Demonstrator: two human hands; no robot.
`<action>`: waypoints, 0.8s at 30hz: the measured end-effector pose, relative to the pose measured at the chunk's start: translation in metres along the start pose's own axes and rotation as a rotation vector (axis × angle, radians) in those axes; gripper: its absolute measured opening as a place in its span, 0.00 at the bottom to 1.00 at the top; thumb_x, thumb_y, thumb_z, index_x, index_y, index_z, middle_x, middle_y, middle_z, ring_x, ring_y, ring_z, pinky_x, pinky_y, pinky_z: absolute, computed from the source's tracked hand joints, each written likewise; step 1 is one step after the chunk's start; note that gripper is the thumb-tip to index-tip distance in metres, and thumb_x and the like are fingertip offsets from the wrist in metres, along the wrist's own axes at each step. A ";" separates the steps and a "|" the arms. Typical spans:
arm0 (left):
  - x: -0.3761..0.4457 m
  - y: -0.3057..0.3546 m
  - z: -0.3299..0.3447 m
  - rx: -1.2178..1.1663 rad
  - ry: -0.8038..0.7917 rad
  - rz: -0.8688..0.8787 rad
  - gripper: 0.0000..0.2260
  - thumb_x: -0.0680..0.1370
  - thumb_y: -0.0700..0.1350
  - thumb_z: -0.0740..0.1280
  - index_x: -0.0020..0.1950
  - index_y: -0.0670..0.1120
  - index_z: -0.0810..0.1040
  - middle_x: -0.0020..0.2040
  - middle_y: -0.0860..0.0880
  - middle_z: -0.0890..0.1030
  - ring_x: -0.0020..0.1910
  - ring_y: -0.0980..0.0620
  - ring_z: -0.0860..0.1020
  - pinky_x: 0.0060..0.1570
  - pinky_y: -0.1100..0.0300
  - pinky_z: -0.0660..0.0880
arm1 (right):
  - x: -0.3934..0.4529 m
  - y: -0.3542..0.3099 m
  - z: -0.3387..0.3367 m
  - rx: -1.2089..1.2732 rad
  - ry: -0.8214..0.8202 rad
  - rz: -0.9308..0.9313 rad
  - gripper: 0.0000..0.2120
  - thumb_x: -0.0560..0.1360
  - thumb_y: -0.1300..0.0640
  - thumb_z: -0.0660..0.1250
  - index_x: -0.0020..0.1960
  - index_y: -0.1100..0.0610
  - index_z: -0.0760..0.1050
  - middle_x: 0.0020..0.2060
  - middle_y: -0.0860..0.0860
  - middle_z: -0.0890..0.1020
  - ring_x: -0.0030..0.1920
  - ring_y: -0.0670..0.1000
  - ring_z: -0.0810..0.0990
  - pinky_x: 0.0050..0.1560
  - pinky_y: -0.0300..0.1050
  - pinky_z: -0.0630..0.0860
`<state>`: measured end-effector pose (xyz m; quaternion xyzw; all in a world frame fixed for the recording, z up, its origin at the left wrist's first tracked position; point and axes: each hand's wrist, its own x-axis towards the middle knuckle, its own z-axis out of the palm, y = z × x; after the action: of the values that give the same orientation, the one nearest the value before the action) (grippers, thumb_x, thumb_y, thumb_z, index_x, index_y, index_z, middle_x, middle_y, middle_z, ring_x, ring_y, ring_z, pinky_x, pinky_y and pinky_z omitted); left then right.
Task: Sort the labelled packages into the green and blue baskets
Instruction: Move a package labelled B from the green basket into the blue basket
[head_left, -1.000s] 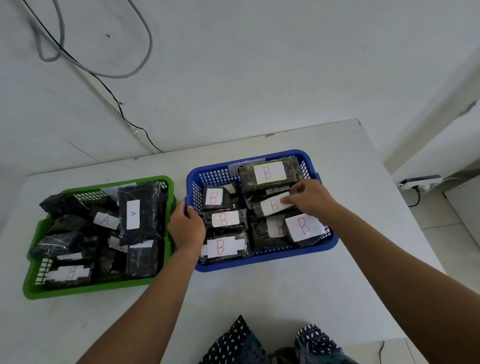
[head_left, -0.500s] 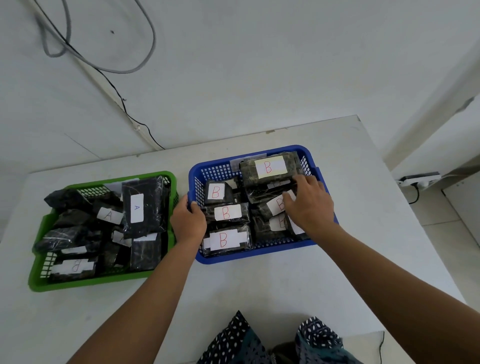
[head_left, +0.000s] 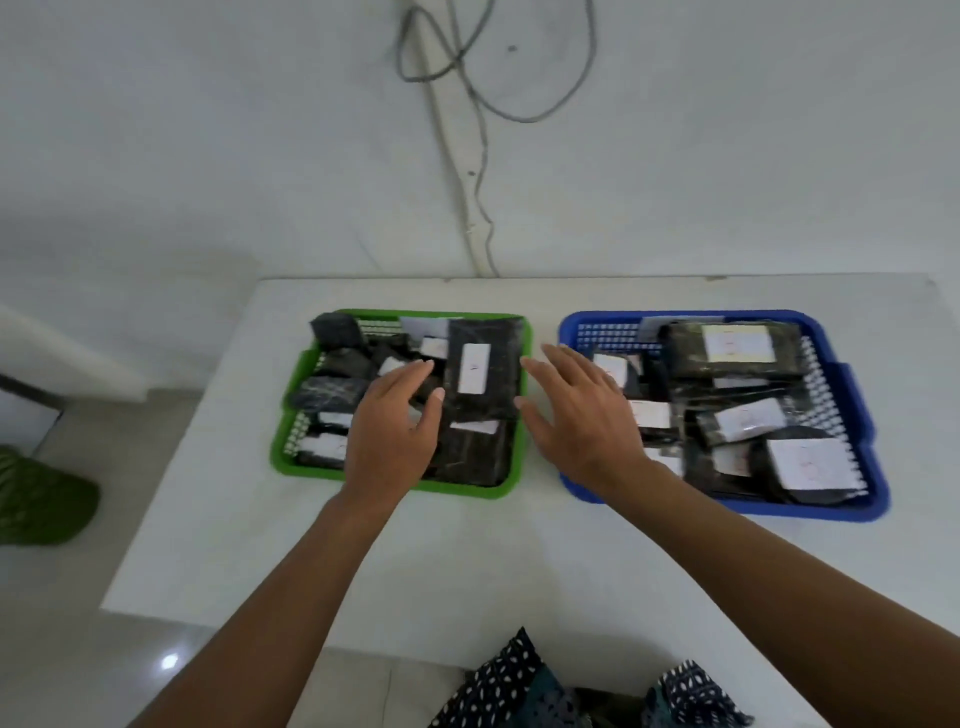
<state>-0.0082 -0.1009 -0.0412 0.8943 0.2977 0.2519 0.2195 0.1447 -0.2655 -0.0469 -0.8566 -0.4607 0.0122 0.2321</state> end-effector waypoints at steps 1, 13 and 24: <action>-0.002 -0.019 -0.011 0.037 0.010 -0.017 0.15 0.80 0.45 0.68 0.66 0.42 0.79 0.63 0.47 0.80 0.64 0.49 0.76 0.65 0.53 0.73 | 0.003 -0.018 0.008 0.016 0.000 -0.032 0.24 0.79 0.47 0.66 0.72 0.54 0.71 0.72 0.56 0.73 0.74 0.58 0.68 0.71 0.57 0.66; -0.003 -0.184 -0.049 0.123 -0.085 -0.310 0.20 0.83 0.46 0.60 0.75 0.44 0.68 0.75 0.44 0.69 0.73 0.44 0.66 0.70 0.45 0.67 | 0.041 -0.138 0.100 0.024 -0.348 -0.070 0.21 0.80 0.53 0.63 0.71 0.57 0.72 0.68 0.54 0.76 0.68 0.56 0.73 0.63 0.53 0.74; 0.012 -0.216 -0.035 -0.154 -0.153 -0.394 0.17 0.84 0.42 0.54 0.74 0.43 0.68 0.54 0.43 0.82 0.46 0.46 0.79 0.45 0.54 0.76 | 0.084 -0.164 0.140 -0.141 -0.662 0.262 0.20 0.76 0.51 0.71 0.65 0.56 0.74 0.61 0.55 0.76 0.62 0.59 0.76 0.59 0.55 0.77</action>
<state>-0.1116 0.0728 -0.1273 0.8160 0.4289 0.1576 0.3540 0.0316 -0.0679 -0.0883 -0.8720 -0.3969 0.2865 0.0071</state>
